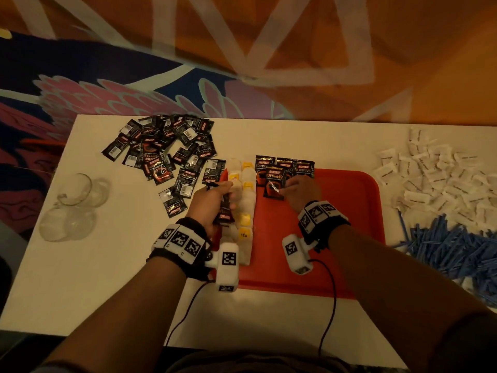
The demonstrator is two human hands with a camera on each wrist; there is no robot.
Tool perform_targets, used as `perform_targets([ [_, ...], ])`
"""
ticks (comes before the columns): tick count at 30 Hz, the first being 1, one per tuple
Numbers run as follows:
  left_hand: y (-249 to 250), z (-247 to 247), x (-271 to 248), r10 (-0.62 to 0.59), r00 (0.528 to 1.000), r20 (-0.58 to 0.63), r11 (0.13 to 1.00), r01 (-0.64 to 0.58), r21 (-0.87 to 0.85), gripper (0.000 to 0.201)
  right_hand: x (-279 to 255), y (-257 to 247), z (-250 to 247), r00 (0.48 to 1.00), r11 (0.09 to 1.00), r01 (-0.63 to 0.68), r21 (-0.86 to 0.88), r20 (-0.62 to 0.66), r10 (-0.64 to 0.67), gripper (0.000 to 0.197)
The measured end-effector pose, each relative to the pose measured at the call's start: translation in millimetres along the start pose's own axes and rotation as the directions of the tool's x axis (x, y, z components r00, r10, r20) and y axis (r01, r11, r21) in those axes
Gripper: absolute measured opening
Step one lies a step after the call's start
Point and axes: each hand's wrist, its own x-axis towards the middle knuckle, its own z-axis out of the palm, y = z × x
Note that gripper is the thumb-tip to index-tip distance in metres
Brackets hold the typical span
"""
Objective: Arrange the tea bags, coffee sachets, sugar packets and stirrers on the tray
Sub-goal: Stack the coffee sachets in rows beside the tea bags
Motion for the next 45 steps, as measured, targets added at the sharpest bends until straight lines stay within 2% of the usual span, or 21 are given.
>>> perform_targets([
  [3, -0.7, -12.0, 5.8, -0.029, 0.999, 0.022, 0.996, 0.031, -0.085, 0.015, 9.6, -3.9, 9.4, 0.999, 0.997, -0.049, 0.061, 0.0, 0.049, 0.014],
  [6, -3.4, -23.6, 14.9, -0.064, 0.998, -0.003, 0.993, 0.063, -0.1, 0.024, 17.2, -7.2, 15.6, 0.996, 0.99, -0.089, 0.112, -0.022, 0.092, 0.014],
  [9, -6.5, -30.7, 20.6, -0.086, 0.996, -0.004, 0.99, 0.085, -0.114, 0.022, 21.6, -12.5, 20.1, 0.994, 0.989, -0.103, 0.106, -0.036, 0.107, 0.013],
  [20, -11.5, -31.9, 26.6, -0.091, 0.996, 0.02, 0.989, 0.092, -0.111, 0.018, 27.7, -20.8, 24.7, 0.984, 0.975, -0.162, 0.151, -0.052, 0.171, 0.022],
  [26, -10.4, -28.5, 24.3, -0.069, 0.995, 0.077, 0.983, 0.081, -0.163, 0.031, 23.5, -20.4, 22.4, 0.981, 0.969, -0.172, 0.176, -0.065, 0.186, 0.023],
  [29, -8.0, -26.2, 18.4, -0.049, 0.985, 0.163, 0.996, 0.061, -0.066, 0.04, 18.2, -20.1, 16.7, 0.984, 0.972, -0.151, 0.179, -0.069, 0.166, 0.022],
  [32, -6.3, -19.7, 12.0, -0.032, 0.975, 0.222, 0.999, 0.028, 0.018, 0.032, 8.4, -19.1, 9.2, 0.984, 0.967, -0.146, 0.208, -0.075, 0.164, 0.021],
  [35, -6.4, -13.5, 8.5, -0.029, 0.978, 0.207, 0.999, 0.019, 0.049, 0.027, -7.7, -20.1, 0.0, 0.993, 0.973, -0.075, 0.216, -0.069, 0.092, 0.017],
  [38, -6.6, -4.9, 7.2, 0.005, 0.991, 0.134, 0.995, -0.018, 0.096, 0.026, -28.8, -22.6, -13.1, 0.996, 0.936, 0.052, 0.348, 0.051, -0.074, 0.009],
  [40, -6.0, 3.8, 3.2, 0.022, 0.993, 0.116, 0.995, -0.033, 0.094, 0.026, -47.1, -27.0, -22.9, 0.969, 0.866, 0.026, 0.499, 0.2, -0.144, 0.009],
  [42, -7.0, 12.3, -0.5, 0.061, 0.993, 0.102, 0.99, -0.074, 0.121, 0.03, -62.7, -30.0, -29.9, 0.923, 0.851, -0.003, 0.526, 0.33, -0.2, 0.01],
  [44, -9.6, 20.5, -4.4, 0.107, 0.987, 0.121, 0.981, -0.125, 0.151, 0.039, -73.7, -29.6, -34.1, 0.897, 0.859, 0.018, 0.511, 0.371, -0.239, 0.013],
  [45, -11.2, 24.8, -6.4, 0.129, 0.982, 0.137, 0.975, -0.15, 0.162, 0.041, -77.2, -28.6, -36.2, 0.907, 0.865, 0.054, 0.499, 0.338, -0.252, 0.014],
])
